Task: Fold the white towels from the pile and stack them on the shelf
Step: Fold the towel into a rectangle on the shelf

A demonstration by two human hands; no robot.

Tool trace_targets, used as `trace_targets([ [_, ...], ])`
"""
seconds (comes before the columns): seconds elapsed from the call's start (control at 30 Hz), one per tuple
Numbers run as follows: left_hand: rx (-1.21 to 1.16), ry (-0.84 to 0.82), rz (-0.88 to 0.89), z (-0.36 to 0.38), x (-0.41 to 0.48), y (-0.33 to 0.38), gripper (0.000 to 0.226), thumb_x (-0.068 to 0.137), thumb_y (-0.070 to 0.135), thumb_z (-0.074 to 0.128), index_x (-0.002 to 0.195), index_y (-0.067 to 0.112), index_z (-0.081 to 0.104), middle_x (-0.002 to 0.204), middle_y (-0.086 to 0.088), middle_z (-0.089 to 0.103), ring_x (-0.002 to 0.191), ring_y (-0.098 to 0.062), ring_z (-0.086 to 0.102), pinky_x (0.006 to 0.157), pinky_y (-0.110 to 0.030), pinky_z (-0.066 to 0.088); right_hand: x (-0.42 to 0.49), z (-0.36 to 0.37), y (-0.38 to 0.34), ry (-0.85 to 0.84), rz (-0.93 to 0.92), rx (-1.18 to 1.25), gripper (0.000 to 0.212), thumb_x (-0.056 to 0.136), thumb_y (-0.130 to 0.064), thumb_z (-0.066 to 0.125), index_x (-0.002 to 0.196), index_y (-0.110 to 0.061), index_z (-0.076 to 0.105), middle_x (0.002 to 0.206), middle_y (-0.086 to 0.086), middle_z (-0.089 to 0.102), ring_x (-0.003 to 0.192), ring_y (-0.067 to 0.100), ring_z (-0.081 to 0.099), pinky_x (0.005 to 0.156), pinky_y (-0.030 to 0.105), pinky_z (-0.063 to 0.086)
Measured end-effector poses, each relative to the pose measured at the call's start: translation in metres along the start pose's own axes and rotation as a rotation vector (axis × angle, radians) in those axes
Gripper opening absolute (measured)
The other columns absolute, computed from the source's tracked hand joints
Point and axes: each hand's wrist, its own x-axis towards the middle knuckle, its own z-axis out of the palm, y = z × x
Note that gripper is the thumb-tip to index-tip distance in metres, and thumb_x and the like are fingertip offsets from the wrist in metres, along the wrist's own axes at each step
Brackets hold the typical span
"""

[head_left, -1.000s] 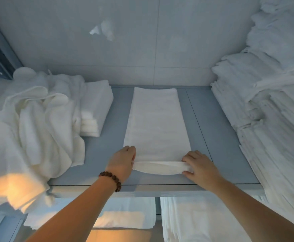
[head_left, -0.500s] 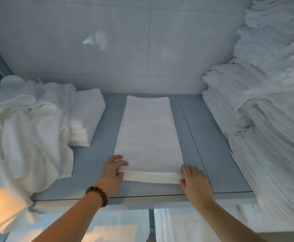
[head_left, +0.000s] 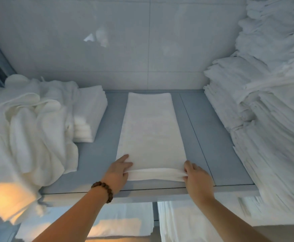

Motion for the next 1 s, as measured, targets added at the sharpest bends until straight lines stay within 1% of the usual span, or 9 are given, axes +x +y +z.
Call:
trace_targets([
  [0.13, 0.022, 0.040, 0.002, 0.006, -0.013, 0.004, 0.044, 0.088, 0.000, 0.046, 0.128, 0.015, 0.055, 0.153, 0.007, 0.025, 0.134, -0.013, 0.035, 0.104, -0.011, 0.020, -0.010, -0.009, 0.001, 0.036, 0.002, -0.034, 0.029, 0.065, 0.011, 0.061, 0.085, -0.010, 0.057, 0.057, -0.001, 0.044, 0.042, 0.018, 0.028, 0.054, 0.027, 0.027],
  [0.27, -0.012, 0.139, 0.038, 0.008, -0.030, 0.016, 0.046, 0.084, -0.002, 0.049, 0.126, 0.014, 0.057, 0.150, 0.014, 0.027, 0.129, -0.010, 0.042, 0.099, -0.009, 0.025, -0.025, -0.018, 0.013, 0.030, -0.046, -0.093, 0.043, 0.042, 0.011, 0.074, 0.075, -0.012, 0.058, 0.053, 0.000, 0.051, 0.044, 0.024, 0.050, 0.050, 0.026, 0.033],
  [0.37, 0.007, 0.171, 0.018, 0.013, -0.038, 0.025, 0.049, 0.085, -0.001, 0.049, 0.132, 0.014, 0.053, 0.151, 0.017, 0.023, 0.132, -0.009, 0.037, 0.101, -0.009, 0.021, -0.036, -0.013, 0.022, 0.082, -0.062, -0.146, 0.054, 0.046, 0.009, 0.072, 0.096, -0.011, 0.064, 0.087, 0.009, 0.063, 0.077, 0.031, 0.063, 0.064, 0.037, 0.049],
  [0.47, 0.105, 0.008, 0.038, 0.022, -0.043, 0.026, 0.053, 0.087, 0.007, 0.049, 0.139, 0.014, 0.043, 0.156, 0.012, 0.012, 0.135, -0.011, 0.034, 0.101, -0.010, 0.021, -0.035, -0.005, 0.034, -0.087, -0.184, -0.145, 0.085, 0.074, 0.011, 0.048, 0.146, -0.029, 0.025, 0.157, 0.004, 0.015, 0.143, 0.031, 0.017, 0.114, 0.050, 0.019],
  [0.53, 0.105, -0.080, 0.054, 0.024, -0.046, 0.025, 0.056, 0.086, 0.017, 0.051, 0.141, 0.019, 0.039, 0.156, 0.013, 0.010, 0.136, -0.009, 0.031, 0.104, -0.014, 0.021, -0.033, -0.001, 0.039, -0.225, -0.295, -0.157, 0.097, 0.078, 0.013, 0.036, 0.147, -0.039, -0.006, 0.157, -0.004, -0.017, 0.145, 0.022, -0.015, 0.117, 0.048, -0.007],
  [0.7, -0.244, 0.021, 0.091, 0.019, -0.039, 0.030, 0.032, 0.091, 0.029, 0.056, 0.123, 0.036, 0.055, 0.143, 0.022, 0.031, 0.128, 0.001, 0.034, 0.104, -0.020, 0.026, -0.031, -0.002, 0.042, -0.356, -0.367, -0.145, 0.097, 0.079, 0.016, 0.031, 0.146, -0.039, -0.013, 0.157, -0.001, -0.019, 0.145, 0.020, -0.018, 0.118, 0.040, -0.006],
  [0.77, -0.383, 0.065, 0.031, 0.017, -0.026, 0.034, 0.025, 0.092, 0.024, 0.056, 0.113, 0.036, 0.061, 0.137, 0.017, 0.043, 0.127, -0.004, 0.039, 0.109, -0.028, 0.028, -0.032, -0.002, 0.042, -0.397, -0.366, -0.152, 0.091, 0.084, 0.008, 0.033, 0.146, -0.040, -0.014, 0.157, -0.001, -0.021, 0.144, 0.020, -0.020, 0.118, 0.041, -0.008],
  [0.9, -0.550, 0.100, -0.089, 0.008, 0.008, 0.037, 0.021, 0.094, 0.023, 0.052, 0.097, 0.039, 0.066, 0.125, 0.017, 0.053, 0.119, -0.007, 0.046, 0.104, -0.026, 0.032, -0.021, -0.006, 0.032, -0.382, -0.320, -0.073, 0.059, 0.091, -0.055, 0.023, 0.144, -0.050, -0.001, 0.159, -0.008, -0.010, 0.146, 0.015, -0.013, 0.117, 0.045, -0.010],
  [1.0, -0.662, 0.130, -0.160, 0.000, 0.038, 0.036, 0.020, 0.094, 0.021, 0.051, 0.095, 0.032, 0.069, 0.127, 0.011, 0.056, 0.117, -0.009, 0.048, 0.099, -0.024, 0.035, 0.007, -0.004, 0.006, -0.281, -0.270, 0.027, 0.059, 0.088, -0.067, 0.014, 0.145, -0.048, 0.012, 0.159, -0.011, 0.001, 0.145, 0.010, -0.006, 0.118, 0.043, -0.008],
])
